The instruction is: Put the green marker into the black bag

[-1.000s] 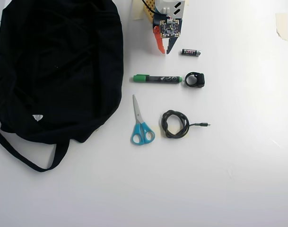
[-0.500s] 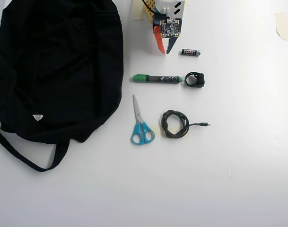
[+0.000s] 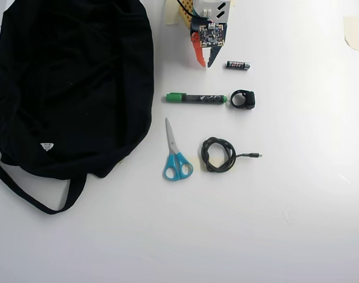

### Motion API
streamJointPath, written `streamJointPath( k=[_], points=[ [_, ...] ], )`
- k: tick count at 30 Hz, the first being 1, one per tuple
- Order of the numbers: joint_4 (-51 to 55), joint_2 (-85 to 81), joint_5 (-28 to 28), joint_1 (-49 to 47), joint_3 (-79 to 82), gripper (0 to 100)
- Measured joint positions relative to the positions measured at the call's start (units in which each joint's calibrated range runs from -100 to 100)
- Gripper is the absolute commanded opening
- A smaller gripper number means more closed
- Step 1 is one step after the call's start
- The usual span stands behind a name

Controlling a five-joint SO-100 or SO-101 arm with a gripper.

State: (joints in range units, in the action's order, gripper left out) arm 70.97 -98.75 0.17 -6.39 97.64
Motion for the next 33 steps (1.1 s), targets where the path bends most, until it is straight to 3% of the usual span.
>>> streamJointPath(
  k=[18,33],
  points=[
    [-4.47,0.08,0.00,0.00,-0.16,3],
    [-30.74,21.92,0.15,0.00,-17.69,2]
  ],
)
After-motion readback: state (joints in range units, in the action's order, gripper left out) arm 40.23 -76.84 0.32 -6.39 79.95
